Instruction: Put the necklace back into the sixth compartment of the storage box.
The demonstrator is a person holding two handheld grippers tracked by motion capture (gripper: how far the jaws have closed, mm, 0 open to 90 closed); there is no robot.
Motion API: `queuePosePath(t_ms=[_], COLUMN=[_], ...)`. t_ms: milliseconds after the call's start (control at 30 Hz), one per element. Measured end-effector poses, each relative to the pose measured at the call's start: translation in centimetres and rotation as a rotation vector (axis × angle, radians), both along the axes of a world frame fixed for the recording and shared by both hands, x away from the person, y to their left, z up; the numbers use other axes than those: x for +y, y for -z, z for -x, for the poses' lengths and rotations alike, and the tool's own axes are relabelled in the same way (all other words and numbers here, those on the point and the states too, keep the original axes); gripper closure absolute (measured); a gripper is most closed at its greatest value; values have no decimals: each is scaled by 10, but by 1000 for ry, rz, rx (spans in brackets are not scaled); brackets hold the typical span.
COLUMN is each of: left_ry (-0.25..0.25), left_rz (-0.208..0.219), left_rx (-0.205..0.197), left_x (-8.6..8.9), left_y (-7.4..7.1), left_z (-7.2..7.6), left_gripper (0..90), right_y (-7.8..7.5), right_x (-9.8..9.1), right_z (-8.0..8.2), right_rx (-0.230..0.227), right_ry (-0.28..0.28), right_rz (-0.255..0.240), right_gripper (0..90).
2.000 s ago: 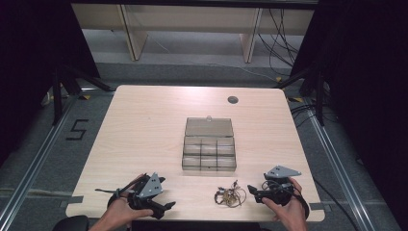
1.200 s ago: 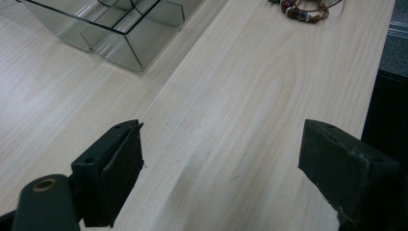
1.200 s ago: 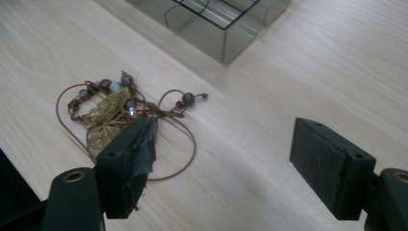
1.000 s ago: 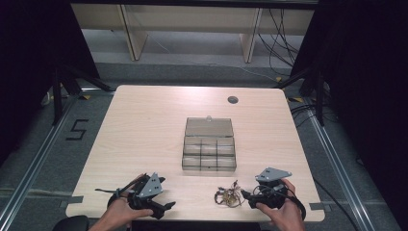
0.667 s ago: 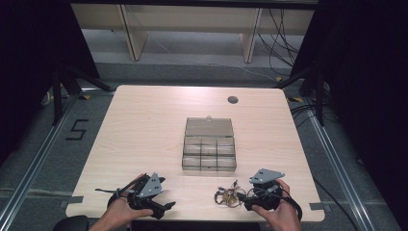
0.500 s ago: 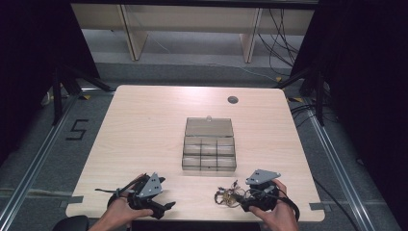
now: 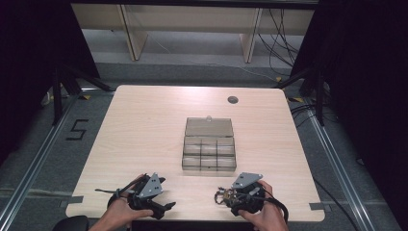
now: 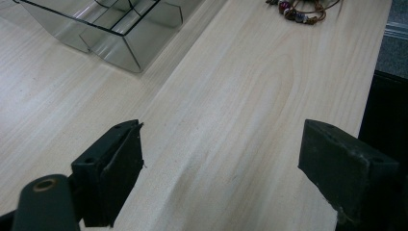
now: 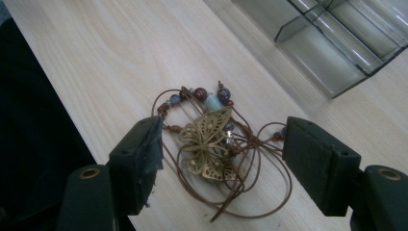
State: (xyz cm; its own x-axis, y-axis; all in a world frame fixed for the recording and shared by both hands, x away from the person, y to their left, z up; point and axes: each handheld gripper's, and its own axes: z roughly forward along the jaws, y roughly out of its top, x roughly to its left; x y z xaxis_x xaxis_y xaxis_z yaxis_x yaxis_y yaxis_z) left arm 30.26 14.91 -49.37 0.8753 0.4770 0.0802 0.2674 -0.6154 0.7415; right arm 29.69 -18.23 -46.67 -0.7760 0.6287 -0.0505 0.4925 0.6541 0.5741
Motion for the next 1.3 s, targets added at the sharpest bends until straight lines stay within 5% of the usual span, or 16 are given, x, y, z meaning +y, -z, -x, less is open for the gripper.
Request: queuePosePath(t_ms=[367,567,700,767,967,1167,1233,1300], left_ry=[1,1,3,2,6,3,1,2], left_rz=[-1,-1,-3,-3,-16,-10,-10,-9], left_rx=[3,4,4,5,1,-6,-2,1], left_x=[0,0,0,0,0,0,1,0], left_y=[0,0,0,1,0,0,-1,0], left_z=[0,0,0,0,0,0,-1,0], left_gripper=[151,151,150,150,151,151,151,150], right_y=[13,21,26,26,27,23,19,13], right_x=[12,17,20,18,15,15,13,11], right_z=[-6,-8,-11,-12,-17,-18,-20,-20], right_rx=[-4,12,41,23,66,58,44,56], right_ry=[-51,-88,-90,-91,-87,-80,-97,-71], right_rz=[54,118,115,120,47,80,51,38], right_gripper=[308,309,329,365,568,618,805,805])
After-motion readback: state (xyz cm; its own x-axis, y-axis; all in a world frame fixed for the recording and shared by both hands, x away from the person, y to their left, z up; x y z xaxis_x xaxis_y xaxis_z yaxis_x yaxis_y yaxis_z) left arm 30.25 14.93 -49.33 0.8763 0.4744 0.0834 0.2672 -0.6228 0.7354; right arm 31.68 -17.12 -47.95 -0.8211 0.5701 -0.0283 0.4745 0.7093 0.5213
